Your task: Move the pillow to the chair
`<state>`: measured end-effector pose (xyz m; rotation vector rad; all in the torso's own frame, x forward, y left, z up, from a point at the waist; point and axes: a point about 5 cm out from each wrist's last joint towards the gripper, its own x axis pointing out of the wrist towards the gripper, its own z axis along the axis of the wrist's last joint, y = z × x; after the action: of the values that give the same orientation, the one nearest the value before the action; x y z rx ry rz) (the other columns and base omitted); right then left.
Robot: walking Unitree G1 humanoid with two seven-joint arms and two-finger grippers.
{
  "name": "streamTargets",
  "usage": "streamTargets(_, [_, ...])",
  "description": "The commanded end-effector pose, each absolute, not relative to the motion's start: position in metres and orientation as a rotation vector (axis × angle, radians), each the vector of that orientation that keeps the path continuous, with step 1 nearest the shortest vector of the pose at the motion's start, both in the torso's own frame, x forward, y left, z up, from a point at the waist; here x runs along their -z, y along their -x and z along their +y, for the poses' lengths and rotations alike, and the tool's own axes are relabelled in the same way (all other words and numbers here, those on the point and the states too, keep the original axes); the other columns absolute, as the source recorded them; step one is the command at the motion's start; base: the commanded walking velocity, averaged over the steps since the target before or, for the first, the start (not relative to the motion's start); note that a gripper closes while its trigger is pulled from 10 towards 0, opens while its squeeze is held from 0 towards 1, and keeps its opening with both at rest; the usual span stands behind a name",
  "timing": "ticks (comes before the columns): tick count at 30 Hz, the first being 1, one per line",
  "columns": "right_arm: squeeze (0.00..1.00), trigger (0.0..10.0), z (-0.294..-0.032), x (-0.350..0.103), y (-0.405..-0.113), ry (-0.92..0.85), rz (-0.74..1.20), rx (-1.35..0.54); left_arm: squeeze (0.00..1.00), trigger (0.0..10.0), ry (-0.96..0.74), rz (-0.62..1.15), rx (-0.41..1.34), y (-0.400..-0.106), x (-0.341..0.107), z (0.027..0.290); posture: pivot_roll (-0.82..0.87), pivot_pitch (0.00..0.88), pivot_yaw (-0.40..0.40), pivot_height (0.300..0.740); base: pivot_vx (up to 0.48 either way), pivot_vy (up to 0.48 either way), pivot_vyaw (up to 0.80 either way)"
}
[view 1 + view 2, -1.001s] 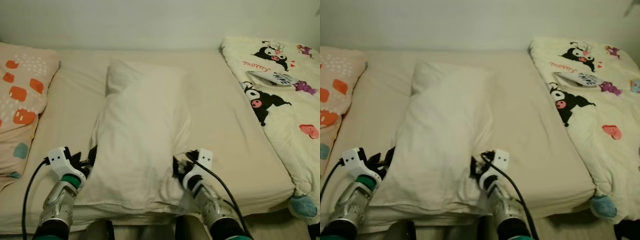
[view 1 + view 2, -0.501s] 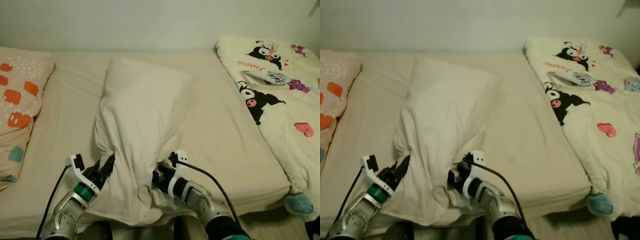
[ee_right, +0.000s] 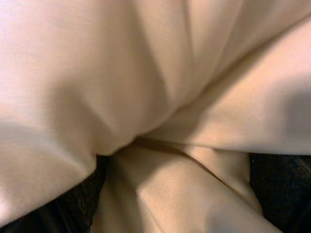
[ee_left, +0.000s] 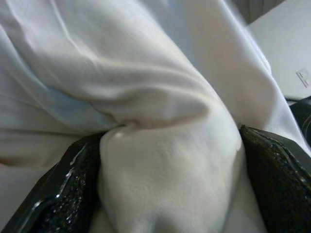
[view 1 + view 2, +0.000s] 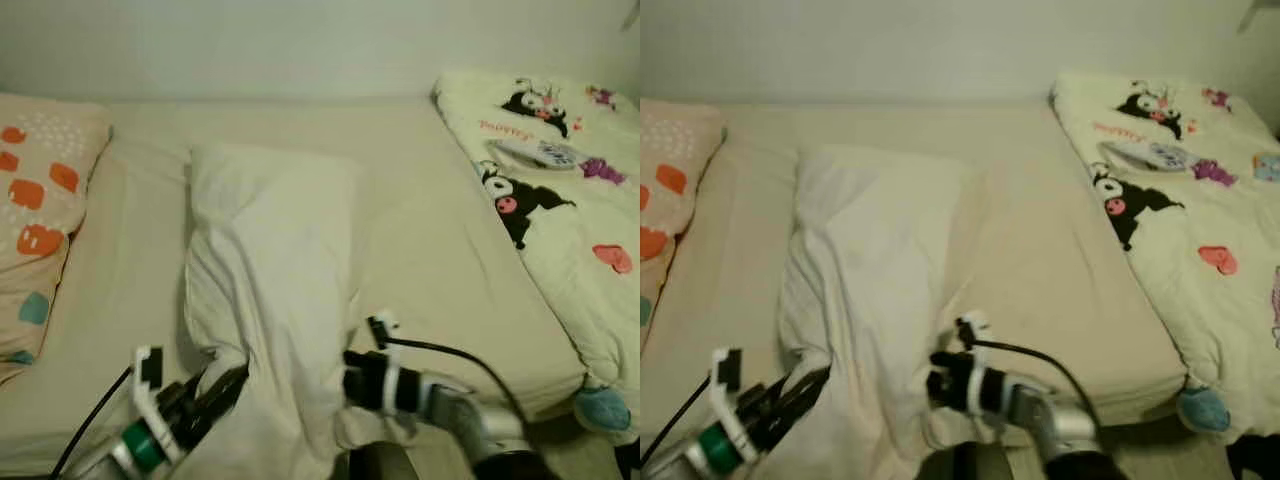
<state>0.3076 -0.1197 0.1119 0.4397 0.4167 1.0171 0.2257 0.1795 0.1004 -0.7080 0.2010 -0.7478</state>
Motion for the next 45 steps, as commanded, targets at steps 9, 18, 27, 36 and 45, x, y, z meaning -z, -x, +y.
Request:
streamTargets(9, [0.00, 10.0, -0.124, -0.144, -0.275, -0.370, 0.401, -1.234, 0.24, 10.0, 0.506, 0.263, 0.436, -0.209, -0.090, 0.241, -0.01, 0.152, -0.018, 0.607, 0.000, 0.000, 0.00])
streamTargets(18, [0.00, 10.0, -0.166, -0.102, -0.305, -0.032, 0.484, -0.836, 1.00, 10.0, 0.347, 0.094, -0.029, -0.187, -0.106, 0.330, -0.01, 0.147, -0.028, 0.607, 0.000, 0.000, 0.00])
streamTargets(27, [0.00, 10.0, -0.203, -0.119, -0.355, -0.256, 0.293, -0.169, 1.00, 10.0, 0.495, -0.169, -0.352, -0.205, -0.100, 0.356, 0.00, 0.154, -0.053, 0.607, 0.000, 0.000, 0.00])
streamTargets(36, [0.00, 10.0, -0.194, -0.113, -0.359, -0.556, 0.232, -0.113, 1.00, 10.0, 0.763, -0.137, -0.238, -0.247, -0.070, 0.319, -0.03, 0.165, -0.055, 0.607, 0.000, 0.000, 0.00])
streamTargets(45, [0.00, 10.0, -0.135, -0.077, -0.341, -0.944, 0.359, -0.291, 1.00, 10.0, 0.946, -0.061, 0.041, -0.283, -0.059, 0.262, -0.06, 0.171, -0.016, 0.607, 0.000, 0.000, 0.00])
